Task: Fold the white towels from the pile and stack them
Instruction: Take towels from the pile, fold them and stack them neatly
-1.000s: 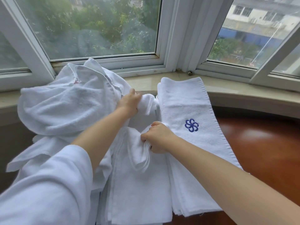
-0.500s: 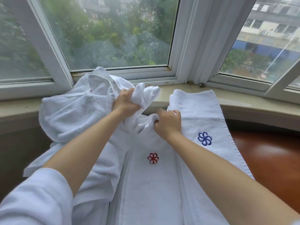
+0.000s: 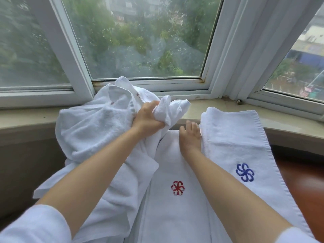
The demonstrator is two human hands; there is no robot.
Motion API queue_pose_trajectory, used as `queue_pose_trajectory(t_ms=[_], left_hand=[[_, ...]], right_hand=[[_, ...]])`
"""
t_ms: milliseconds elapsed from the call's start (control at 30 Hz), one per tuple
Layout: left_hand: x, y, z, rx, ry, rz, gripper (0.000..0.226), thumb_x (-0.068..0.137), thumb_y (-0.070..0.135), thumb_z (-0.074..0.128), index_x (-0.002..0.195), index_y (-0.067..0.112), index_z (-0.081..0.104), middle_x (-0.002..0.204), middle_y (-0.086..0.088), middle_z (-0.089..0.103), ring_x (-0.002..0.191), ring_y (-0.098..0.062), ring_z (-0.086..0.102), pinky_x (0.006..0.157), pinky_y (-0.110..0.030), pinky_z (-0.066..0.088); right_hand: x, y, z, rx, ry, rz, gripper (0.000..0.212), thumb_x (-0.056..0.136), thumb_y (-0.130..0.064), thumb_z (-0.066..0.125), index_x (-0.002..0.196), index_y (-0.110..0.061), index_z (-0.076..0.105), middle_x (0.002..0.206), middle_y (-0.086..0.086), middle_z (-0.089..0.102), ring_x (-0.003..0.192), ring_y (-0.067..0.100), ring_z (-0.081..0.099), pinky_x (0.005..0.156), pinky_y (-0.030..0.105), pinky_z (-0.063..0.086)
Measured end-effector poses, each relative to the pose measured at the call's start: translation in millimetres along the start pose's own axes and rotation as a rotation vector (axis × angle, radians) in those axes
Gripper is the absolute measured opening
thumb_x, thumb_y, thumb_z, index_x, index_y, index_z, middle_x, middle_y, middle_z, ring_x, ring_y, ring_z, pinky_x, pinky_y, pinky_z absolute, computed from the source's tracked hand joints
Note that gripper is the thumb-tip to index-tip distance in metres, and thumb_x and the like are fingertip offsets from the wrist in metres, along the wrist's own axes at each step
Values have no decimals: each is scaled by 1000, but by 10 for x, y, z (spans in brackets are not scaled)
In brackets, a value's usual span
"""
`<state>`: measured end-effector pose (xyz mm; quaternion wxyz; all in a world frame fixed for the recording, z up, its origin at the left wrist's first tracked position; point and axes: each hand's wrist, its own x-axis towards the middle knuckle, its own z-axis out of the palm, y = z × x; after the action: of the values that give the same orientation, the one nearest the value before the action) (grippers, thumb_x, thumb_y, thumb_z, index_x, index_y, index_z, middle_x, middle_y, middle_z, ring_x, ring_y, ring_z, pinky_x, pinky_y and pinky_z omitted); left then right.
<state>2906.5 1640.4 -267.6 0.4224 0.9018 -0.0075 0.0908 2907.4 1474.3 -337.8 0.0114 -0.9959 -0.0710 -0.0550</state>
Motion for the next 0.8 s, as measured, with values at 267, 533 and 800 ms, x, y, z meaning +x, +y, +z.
queue_pose_trajectory(t_ms=[267,533,800], left_hand=[[-21,37,32,0,-11,1,58,65,13,74,118,26,55,108,4,55,96,-14,51,78,-21,36],[-18,26,113,68,-84,11,59,67,14,74,121,27,55,111,4,47,102,-13,47,81,-21,34],[-406,156,594,381,-463,102,54,83,7,59,135,19,49,132,-6,50,124,-25,45,96,-29,39]], right_hand=[[-593,-334,363,244,-438,217,81,86,-75,27,152,-37,1,159,10,-18,143,36,-22,111,52,-19],[-572,-202,335,61,-546,115,106,73,-89,22,151,-29,-14,156,8,-27,141,35,-28,107,58,-21],[-1377,-222,316,108,-599,-10,92,91,-70,19,149,-11,-20,156,10,-26,143,29,-25,113,47,-17]])
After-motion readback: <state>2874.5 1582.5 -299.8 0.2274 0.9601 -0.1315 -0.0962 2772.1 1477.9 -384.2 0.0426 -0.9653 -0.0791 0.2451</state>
